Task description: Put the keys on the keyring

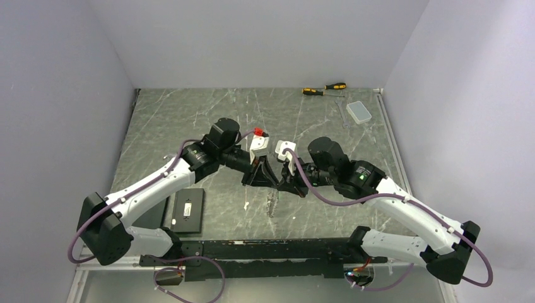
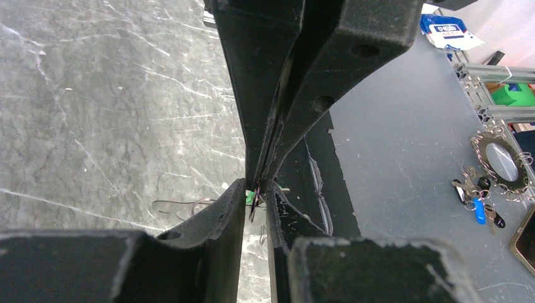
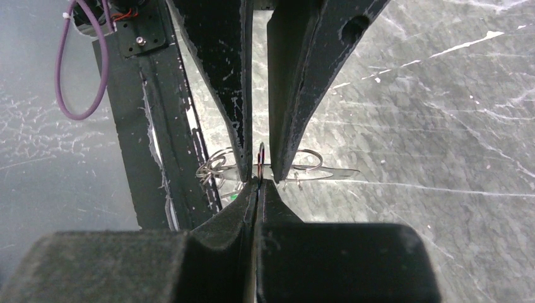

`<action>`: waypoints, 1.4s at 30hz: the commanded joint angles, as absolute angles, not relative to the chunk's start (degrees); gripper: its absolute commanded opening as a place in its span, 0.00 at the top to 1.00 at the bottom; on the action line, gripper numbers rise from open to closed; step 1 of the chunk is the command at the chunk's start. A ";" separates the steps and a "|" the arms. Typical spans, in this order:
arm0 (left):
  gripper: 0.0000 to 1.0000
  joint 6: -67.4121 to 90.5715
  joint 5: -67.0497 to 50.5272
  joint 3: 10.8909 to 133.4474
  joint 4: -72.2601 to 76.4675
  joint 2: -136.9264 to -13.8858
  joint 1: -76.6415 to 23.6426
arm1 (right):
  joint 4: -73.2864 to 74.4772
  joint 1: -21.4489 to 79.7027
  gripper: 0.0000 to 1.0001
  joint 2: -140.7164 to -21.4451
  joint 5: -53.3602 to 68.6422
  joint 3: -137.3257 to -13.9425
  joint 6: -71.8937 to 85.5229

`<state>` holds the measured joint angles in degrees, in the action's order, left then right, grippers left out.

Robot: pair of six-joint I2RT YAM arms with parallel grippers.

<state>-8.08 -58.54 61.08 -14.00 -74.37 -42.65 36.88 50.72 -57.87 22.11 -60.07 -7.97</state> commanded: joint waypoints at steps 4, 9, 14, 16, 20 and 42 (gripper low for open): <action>0.85 -8.76 -57.69 60.91 -13.90 -74.88 -43.85 | 32.27 51.02 1.00 -56.30 22.81 -61.48 -7.41; 1.00 -9.14 -56.67 62.90 -17.66 -76.33 -43.94 | 31.37 50.98 1.00 -55.33 22.46 -60.96 -7.21; 1.00 -9.64 -55.32 64.51 -20.52 -77.23 -43.90 | 29.60 50.98 1.00 -53.21 21.87 -59.94 -7.21; 1.00 -9.14 -55.10 63.99 -19.35 -76.23 -43.93 | 28.96 50.98 1.00 -52.32 21.22 -59.41 -7.11; 1.00 -6.92 -54.44 63.05 -16.62 -74.07 -43.68 | 27.00 50.98 1.00 -49.99 21.18 -57.81 -6.65; 1.00 5.14 -58.85 58.10 -2.26 -65.21 -40.03 | 10.39 50.95 0.53 -44.89 22.88 -46.61 -0.75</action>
